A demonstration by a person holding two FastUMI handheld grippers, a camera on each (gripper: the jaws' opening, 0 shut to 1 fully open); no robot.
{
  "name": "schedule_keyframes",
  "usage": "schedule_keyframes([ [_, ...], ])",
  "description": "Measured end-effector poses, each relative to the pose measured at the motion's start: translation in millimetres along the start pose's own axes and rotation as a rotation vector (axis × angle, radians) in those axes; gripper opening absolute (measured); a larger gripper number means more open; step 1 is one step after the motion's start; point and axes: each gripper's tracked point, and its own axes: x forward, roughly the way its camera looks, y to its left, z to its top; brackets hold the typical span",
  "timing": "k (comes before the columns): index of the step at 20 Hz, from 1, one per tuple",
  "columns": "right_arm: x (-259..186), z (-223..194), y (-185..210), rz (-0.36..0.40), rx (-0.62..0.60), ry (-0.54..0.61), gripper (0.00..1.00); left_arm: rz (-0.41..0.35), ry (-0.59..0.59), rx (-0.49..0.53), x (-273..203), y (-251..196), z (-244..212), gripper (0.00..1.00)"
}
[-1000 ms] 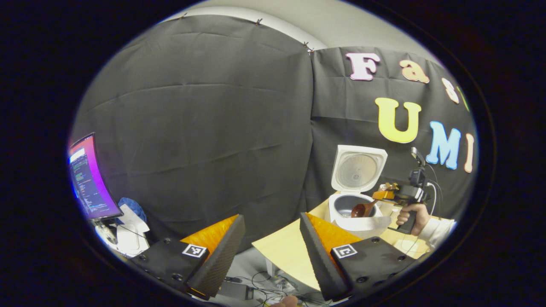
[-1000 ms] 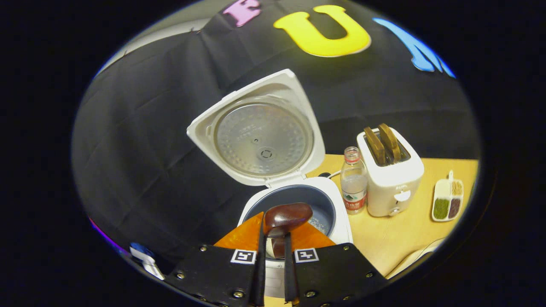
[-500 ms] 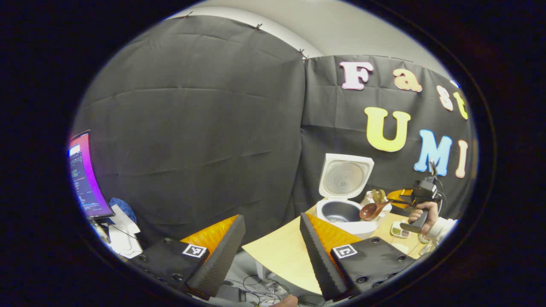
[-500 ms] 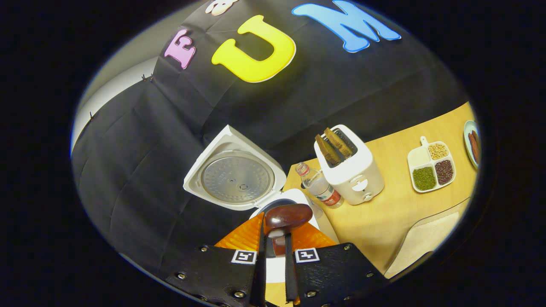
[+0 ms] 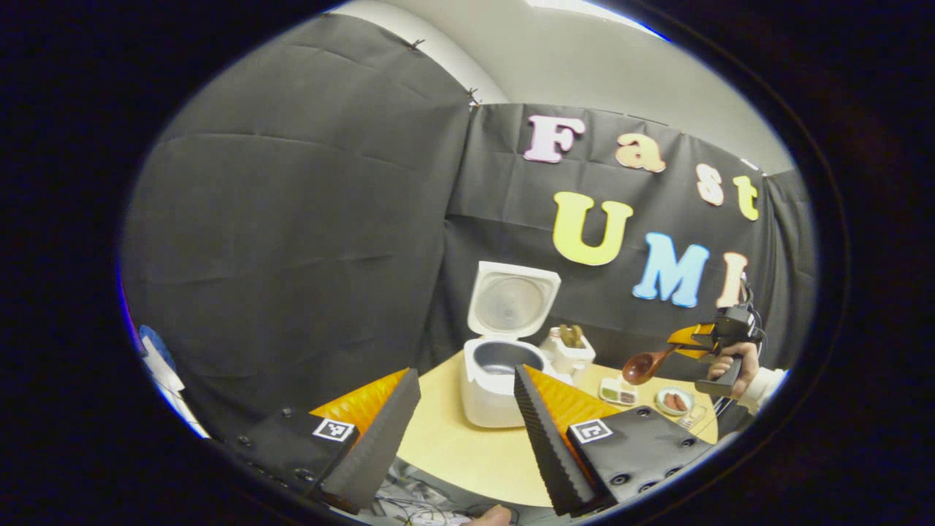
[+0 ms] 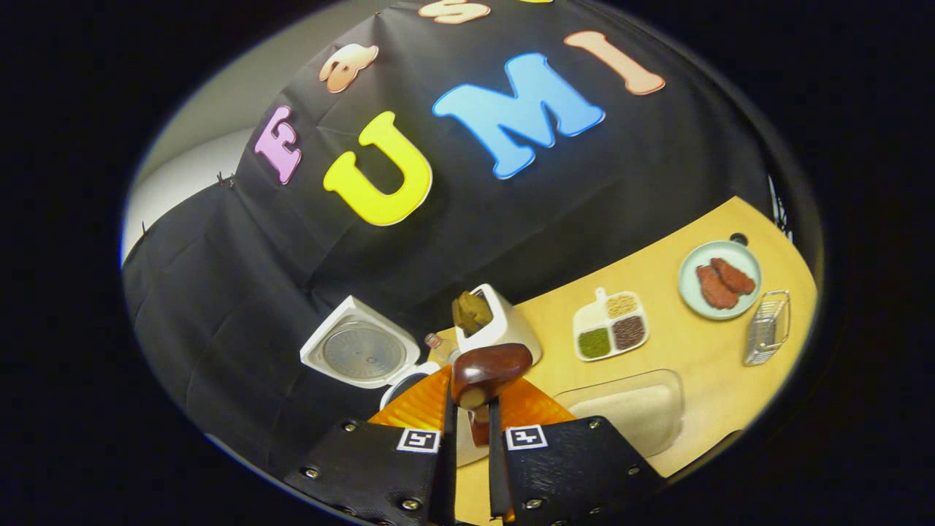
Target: Close the left gripper, press the button to open the rice cooker; take a wooden spoon from the chopstick holder with the right hand, scoop a spoonful of rice and pour it into the rice cooker, then put the wooden spoon back into the chopstick holder.
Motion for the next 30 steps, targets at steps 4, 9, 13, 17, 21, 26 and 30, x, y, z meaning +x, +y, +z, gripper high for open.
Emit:
schedule_keyframes([
  [4,-59,33,-64,-0.102,0.031,-0.067,0.18,-0.066,0.007,-0.001,5,-26,-4,0.86],
  [9,-90,55,-152,-0.190,0.077,-0.104,0.18,-0.061,-0.029,0.041,-11,-51,11,0.85],
  [13,-93,72,-215,-0.222,0.103,-0.099,0.18,-0.029,-0.010,0.069,-8,-93,2,0.92],
  [17,-87,84,-273,-0.253,0.083,-0.071,0.18,0.012,0.008,0.070,-8,-150,-2,0.85],
  [21,-80,95,-326,-0.307,0.067,-0.077,0.18,0.030,0.045,0.086,1,-202,-15,0.85],
  [26,-59,77,-351,-0.324,0.037,-0.031,0.18,0.065,0.070,0.122,-7,-225,-19,0.85],
  [30,-46,58,-361,-0.331,0.009,0.005,0.18,0.110,0.069,0.146,-15,-222,-16,0.85],
])
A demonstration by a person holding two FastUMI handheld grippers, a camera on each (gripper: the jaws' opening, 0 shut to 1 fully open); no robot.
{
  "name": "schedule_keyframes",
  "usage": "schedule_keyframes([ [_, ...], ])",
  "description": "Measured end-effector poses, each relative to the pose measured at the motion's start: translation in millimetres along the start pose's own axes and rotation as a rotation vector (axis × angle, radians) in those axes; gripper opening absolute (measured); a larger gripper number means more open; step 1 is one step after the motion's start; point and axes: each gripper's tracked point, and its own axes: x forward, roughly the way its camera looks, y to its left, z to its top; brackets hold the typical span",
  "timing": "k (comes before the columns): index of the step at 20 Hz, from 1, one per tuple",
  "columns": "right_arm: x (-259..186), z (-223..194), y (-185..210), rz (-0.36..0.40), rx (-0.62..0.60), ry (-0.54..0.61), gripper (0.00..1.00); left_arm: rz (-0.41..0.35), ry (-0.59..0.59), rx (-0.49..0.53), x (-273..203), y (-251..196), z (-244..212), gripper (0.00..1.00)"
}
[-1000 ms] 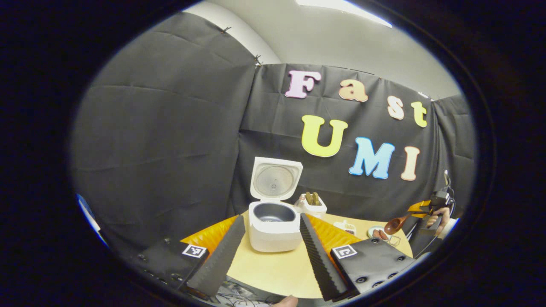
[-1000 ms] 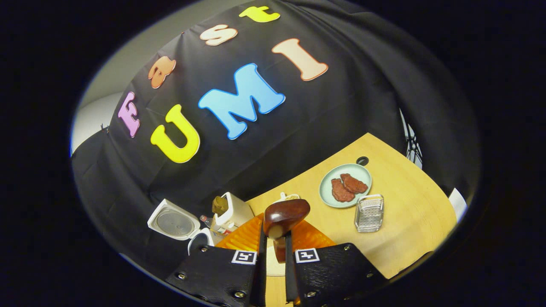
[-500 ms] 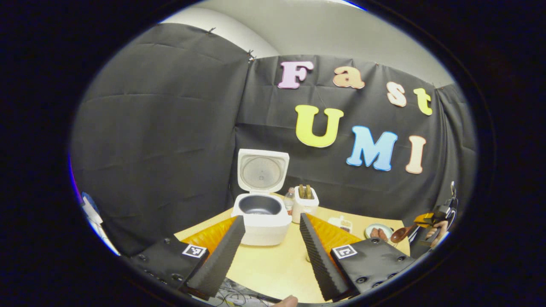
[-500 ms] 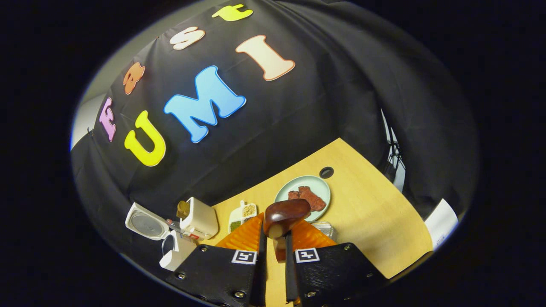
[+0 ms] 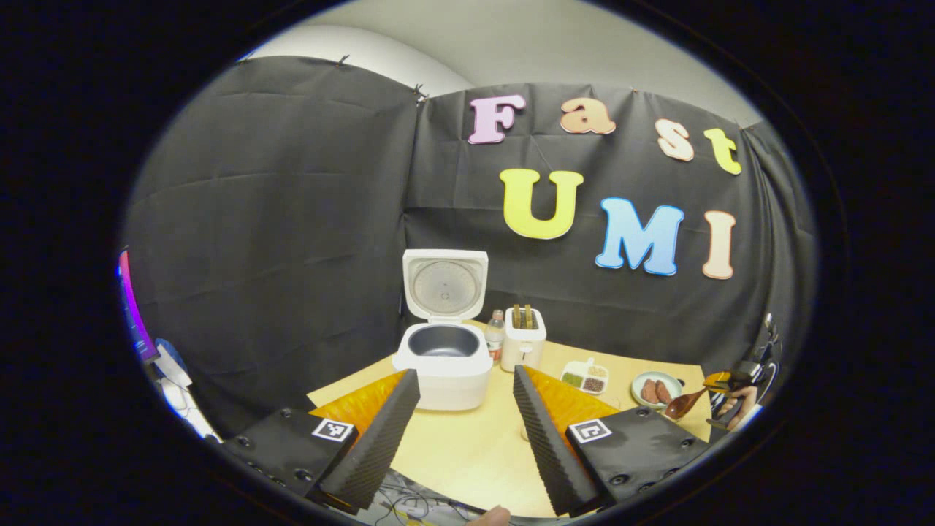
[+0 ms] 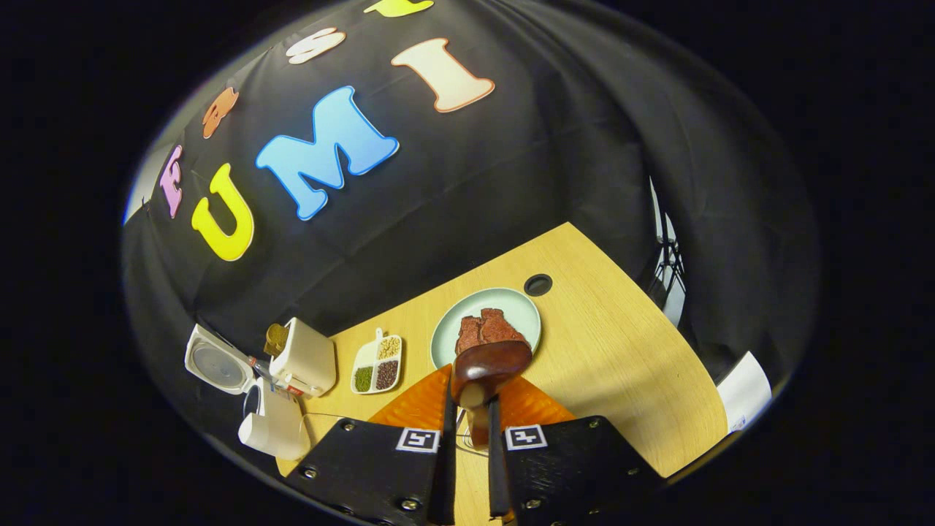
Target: Close the left gripper, press the button to open the rice cooker; take a wooden spoon from the chopstick holder with the right hand, scoop a spoonful of rice and pour it into the rice cooker, then put the wooden spoon back into the chopstick holder.
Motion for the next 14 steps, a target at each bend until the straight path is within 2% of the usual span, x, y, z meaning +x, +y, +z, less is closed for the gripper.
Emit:
schedule_keyframes([
  [3,9,-14,-6,-0.021,-0.050,0.007,0.18,0.019,0.021,0.012,-5,-2,-6,0.85],
  [5,14,-24,-9,-0.041,-0.100,0.012,0.18,0.022,0.023,0.028,-6,-5,-4,0.98],
  [9,13,-43,-20,-0.094,-0.193,0.041,0.18,0.001,0.012,0.044,-22,-9,-2,0.91],
  [11,7,-36,-25,-0.116,-0.218,0.012,0.24,-0.021,0.007,0.044,-19,-15,1,0.88],
  [12,2,-40,-24,-0.111,-0.217,0.022,0.25,-0.035,0.003,0.043,-13,-22,2,0.86],
  [14,-7,-41,-38,-0.148,-0.215,0.032,0.28,-0.065,-0.002,0.039,-7,-29,5,0.86],
])
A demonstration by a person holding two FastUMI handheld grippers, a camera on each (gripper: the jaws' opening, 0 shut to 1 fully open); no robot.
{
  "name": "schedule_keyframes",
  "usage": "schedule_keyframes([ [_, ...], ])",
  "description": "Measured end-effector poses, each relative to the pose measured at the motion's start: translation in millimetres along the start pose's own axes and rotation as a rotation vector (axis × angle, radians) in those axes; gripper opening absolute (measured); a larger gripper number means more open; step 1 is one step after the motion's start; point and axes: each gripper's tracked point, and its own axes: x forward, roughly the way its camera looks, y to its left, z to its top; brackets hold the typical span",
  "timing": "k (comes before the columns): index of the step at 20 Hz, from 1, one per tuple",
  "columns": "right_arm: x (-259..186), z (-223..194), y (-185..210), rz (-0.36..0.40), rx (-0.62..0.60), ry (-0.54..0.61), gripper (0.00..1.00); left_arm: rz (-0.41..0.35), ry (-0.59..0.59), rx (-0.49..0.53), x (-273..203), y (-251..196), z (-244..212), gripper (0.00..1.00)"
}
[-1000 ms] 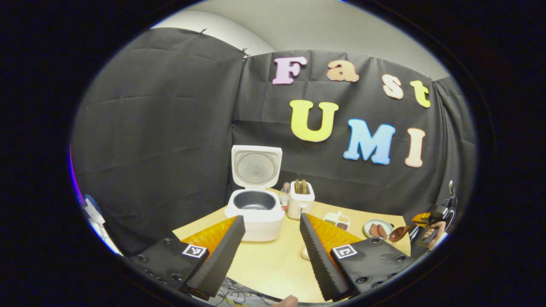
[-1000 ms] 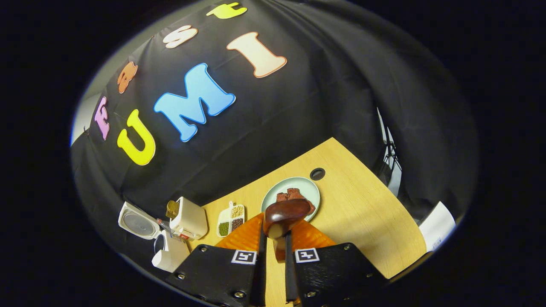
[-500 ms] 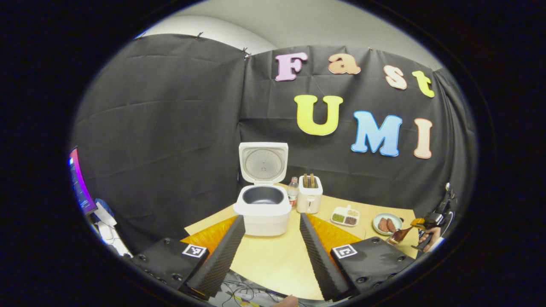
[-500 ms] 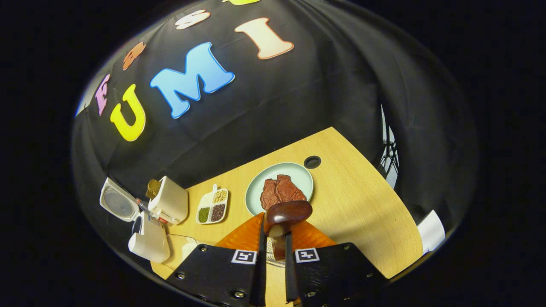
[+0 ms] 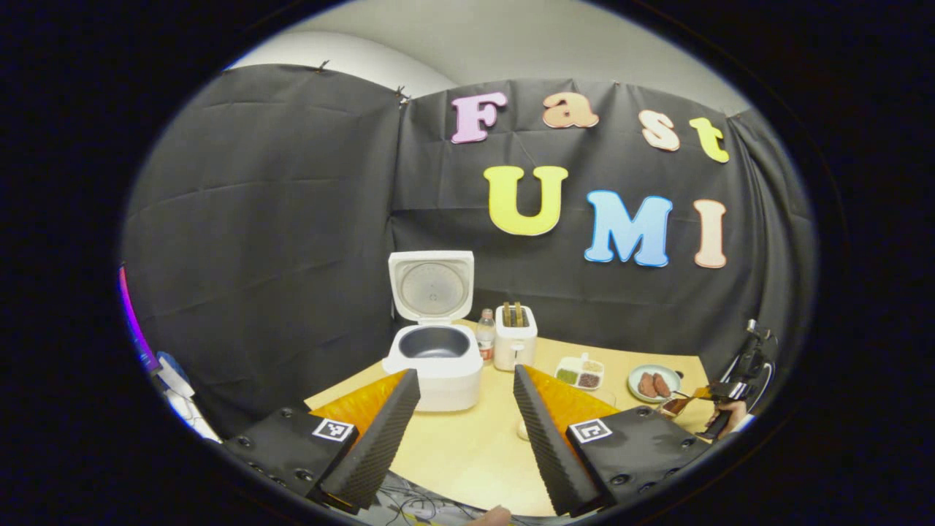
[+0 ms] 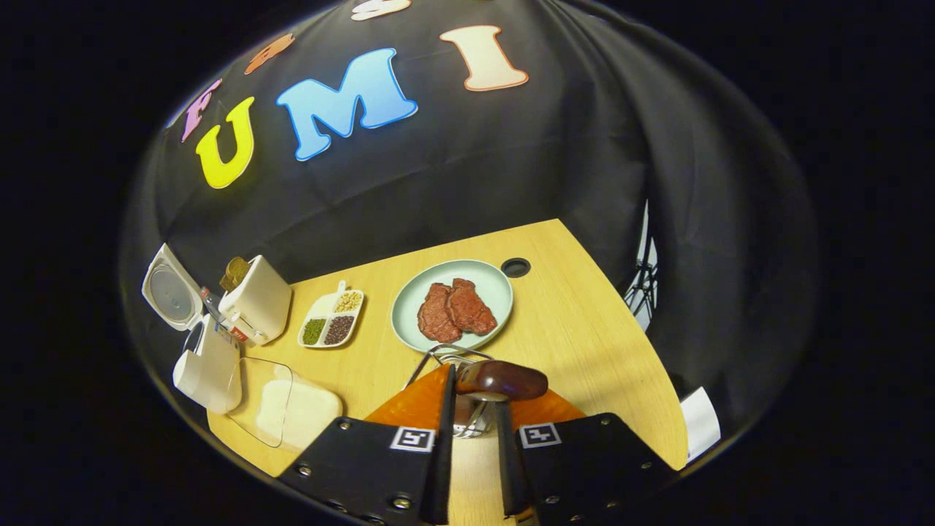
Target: Close the left gripper, press the button to open the rice cooker; take a wooden spoon from the chopstick holder with the right hand, scoop a spoonful of rice and pour it into the rice cooker, then put the wooden spoon back into the chopstick holder.
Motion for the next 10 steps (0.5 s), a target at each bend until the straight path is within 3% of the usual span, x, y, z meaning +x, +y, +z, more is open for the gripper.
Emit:
schedule_keyframes([
  [1,-2,-3,-7,-0.019,0.009,0.003,0.33,-0.017,-0.005,-0.001,4,-2,2,0.86],
  [2,-5,-5,-10,-0.027,0.023,0.010,0.49,-0.036,-0.007,-0.002,9,-4,2,0.86],
  [3,-15,-6,-14,-0.042,0.037,0.015,0.52,-0.056,-0.008,-0.004,13,-5,1,0.86],
  [5,-25,-5,-19,-0.067,0.062,-0.001,0.67,-0.102,-0.007,-0.016,25,-2,0,0.86],
  [6,-34,-6,-22,-0.092,0.068,-0.009,0.63,-0.123,-0.013,-0.019,33,2,1,0.96],
  [7,-45,-5,-24,-0.118,0.072,-0.022,0.63,-0.145,-0.021,-0.021,41,8,4,0.96],
  [8,-58,-2,-25,-0.155,0.078,-0.048,0.72,-0.165,-0.029,-0.023,52,17,6,0.96],
  [9,-68,2,-23,-0.185,0.090,-0.080,0.74,-0.186,-0.035,-0.025,64,25,9,0.96],
  [10,-89,8,-12,-0.192,0.108,-0.115,0.88,-0.205,-0.048,-0.032,75,36,15,0.96],
])
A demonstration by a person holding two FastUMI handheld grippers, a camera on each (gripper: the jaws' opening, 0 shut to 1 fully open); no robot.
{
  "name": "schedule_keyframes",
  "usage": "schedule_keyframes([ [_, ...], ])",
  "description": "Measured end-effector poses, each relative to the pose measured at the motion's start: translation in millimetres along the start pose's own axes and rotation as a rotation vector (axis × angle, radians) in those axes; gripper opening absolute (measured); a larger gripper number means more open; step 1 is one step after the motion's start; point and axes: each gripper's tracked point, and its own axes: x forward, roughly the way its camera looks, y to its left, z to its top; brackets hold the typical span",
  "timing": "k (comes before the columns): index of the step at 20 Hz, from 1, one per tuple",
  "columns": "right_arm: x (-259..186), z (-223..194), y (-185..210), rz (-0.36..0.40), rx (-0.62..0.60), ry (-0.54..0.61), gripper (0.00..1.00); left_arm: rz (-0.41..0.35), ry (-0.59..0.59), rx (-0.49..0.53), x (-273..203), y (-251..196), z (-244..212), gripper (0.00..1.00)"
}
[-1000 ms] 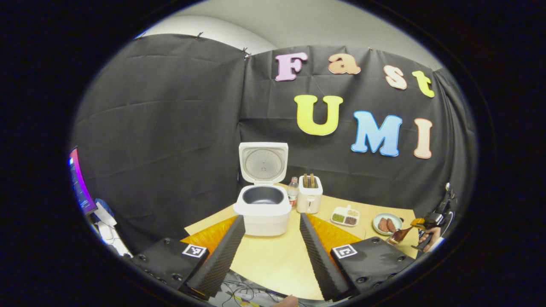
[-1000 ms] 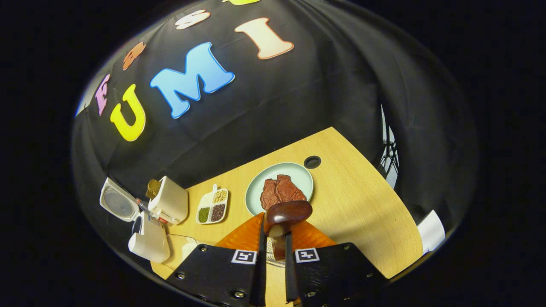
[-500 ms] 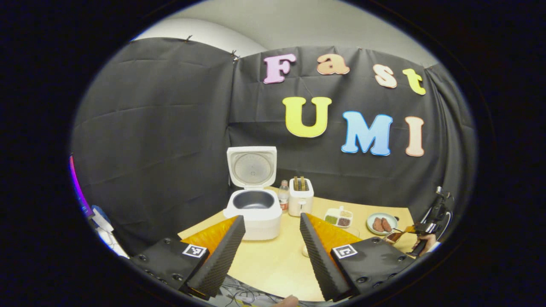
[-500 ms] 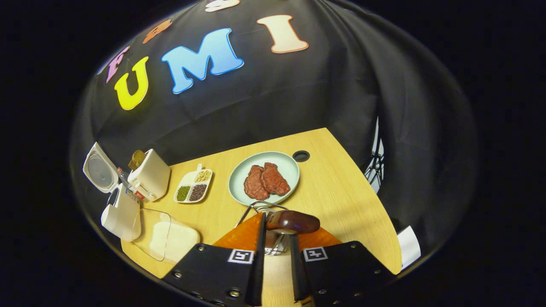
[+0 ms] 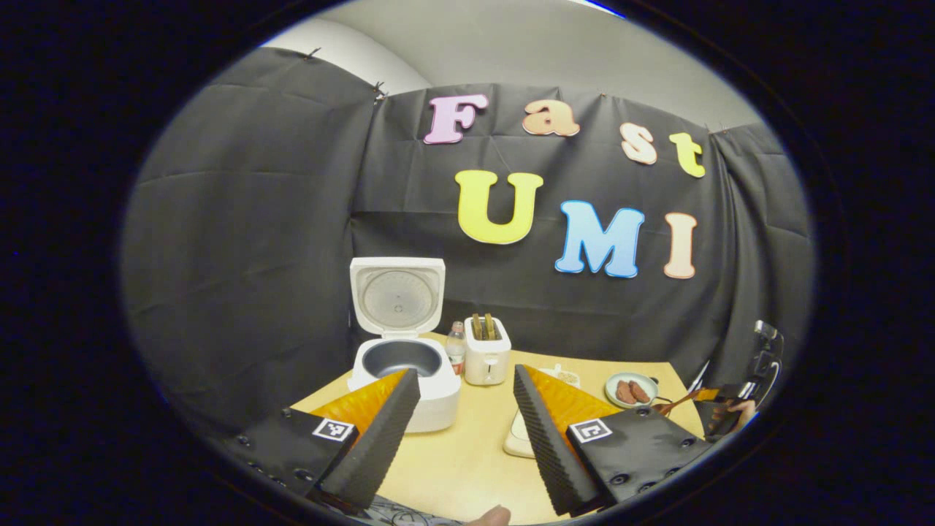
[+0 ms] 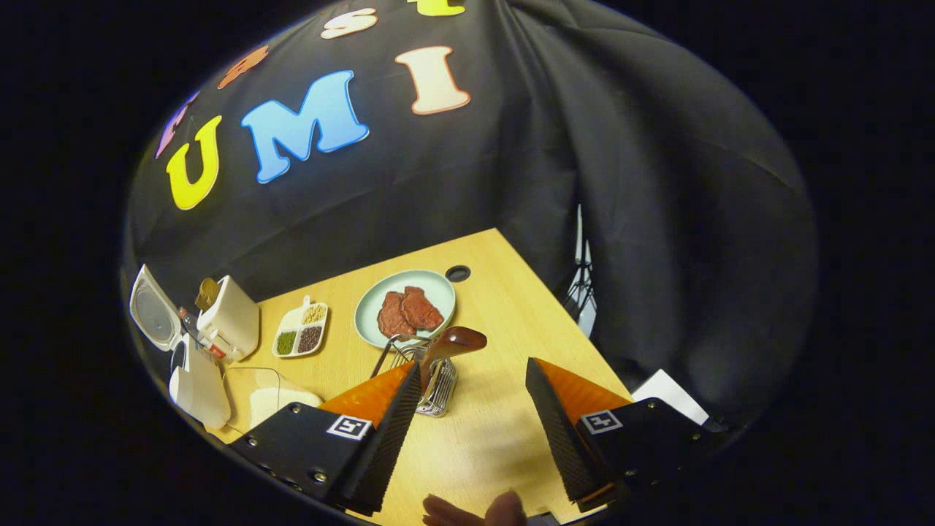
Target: Close the left gripper, press the button to open the rice cooker; take a wooden spoon from the chopstick holder with the right hand, scoop a spoonful of rice and pour it into the rice cooker, then put the wooden spoon back into the chopstick holder.
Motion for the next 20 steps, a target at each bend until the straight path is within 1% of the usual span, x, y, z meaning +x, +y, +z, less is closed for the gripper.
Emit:
schedule_keyframes([
  [1,-20,8,12,0.010,0.023,-0.041,0.89,-0.019,-0.017,-0.010,13,14,7,0.96],
  [2,-41,16,24,0.023,0.042,-0.089,0.89,-0.037,-0.028,-0.021,27,29,12,0.86],
  [5,-105,28,56,0.045,0.037,-0.211,0.89,-0.078,-0.049,-0.077,75,72,29,0.86],
  [7,-145,39,77,0.054,-0.015,-0.327,0.89,-0.083,-0.071,-0.108,114,100,42,0.86],
  [8,-162,44,85,0.051,-0.037,-0.381,0.88,-0.074,-0.079,-0.112,134,114,48,0.86],
  [9,-178,45,94,0.051,-0.049,-0.414,0.88,-0.060,-0.087,-0.113,153,127,55,0.91],
  [10,-193,41,104,0.054,-0.060,-0.428,0.88,-0.053,-0.104,-0.117,169,137,64,0.91],
  [11,-202,35,111,0.049,-0.073,-0.424,0.88,-0.042,-0.128,-0.117,187,147,76,0.88],
  [12,-210,29,117,0.041,-0.084,-0.419,0.88,-0.031,-0.155,-0.116,204,155,89,0.91],
  [13,-212,28,127,0.041,-0.095,-0.425,0.88,-0.016,-0.176,-0.111,239,164,104,0.85],
  [14,-216,27,136,0.050,-0.107,-0.420,0.89,0.002,-0.186,-0.108,261,170,114,0.91],
  [16,-226,21,148,0.051,-0.138,-0.410,0.89,0.007,-0.179,-0.132,311,172,127,0.91],
  [17,-231,21,154,0.052,-0.151,-0.417,0.89,0.011,-0.164,-0.158,332,172,131,0.87],
  [19,-236,24,163,0.049,-0.189,-0.433,0.89,0.058,-0.145,-0.190,374,184,131,0.91],
  [20,-236,21,167,0.046,-0.217,-0.430,0.88,0.084,-0.141,-0.192,390,192,130,0.91],
])
